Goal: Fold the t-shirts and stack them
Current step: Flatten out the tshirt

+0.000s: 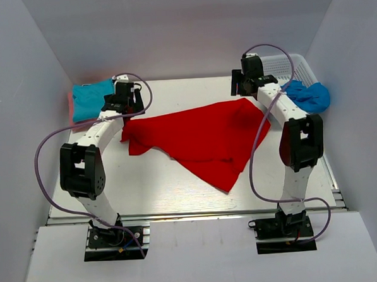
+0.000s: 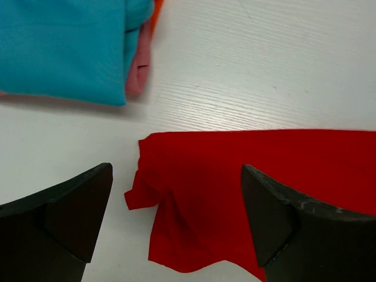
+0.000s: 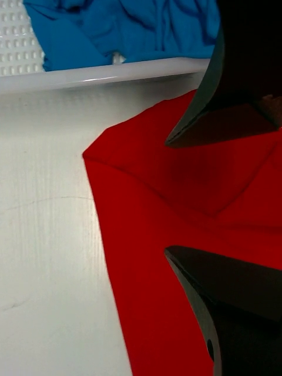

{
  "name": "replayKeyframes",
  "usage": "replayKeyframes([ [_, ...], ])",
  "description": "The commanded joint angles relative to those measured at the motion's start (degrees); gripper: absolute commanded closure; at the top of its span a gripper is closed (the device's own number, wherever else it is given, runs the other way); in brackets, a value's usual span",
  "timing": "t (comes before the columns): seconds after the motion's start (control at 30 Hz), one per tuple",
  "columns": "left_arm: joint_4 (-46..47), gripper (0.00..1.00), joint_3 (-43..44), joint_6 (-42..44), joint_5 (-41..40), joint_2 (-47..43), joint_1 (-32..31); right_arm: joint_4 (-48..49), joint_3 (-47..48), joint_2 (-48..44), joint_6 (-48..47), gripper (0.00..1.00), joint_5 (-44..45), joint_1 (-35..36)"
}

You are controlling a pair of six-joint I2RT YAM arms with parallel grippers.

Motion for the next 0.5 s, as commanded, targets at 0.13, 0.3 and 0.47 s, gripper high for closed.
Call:
replayKeyframes([
  [0.13,5.61,0.0,-5.56,6.39,24.94,-5.85,-1.57,-3.37,-9.73,-10.01,4.66,0.12,-3.94,0.37],
  [0.3,9.76,0.0,-10.08,6.14,32.97,-2.71,-2.1,6.7,-31.44,-24.32,8.8,0.1,-18.18,0.72],
  [0.47,10.37,0.0,-9.55,4.2,41.3,4.59,-3.32,11.67,-44.49,-29.28,11.53,0.1,-24.08,2.57],
])
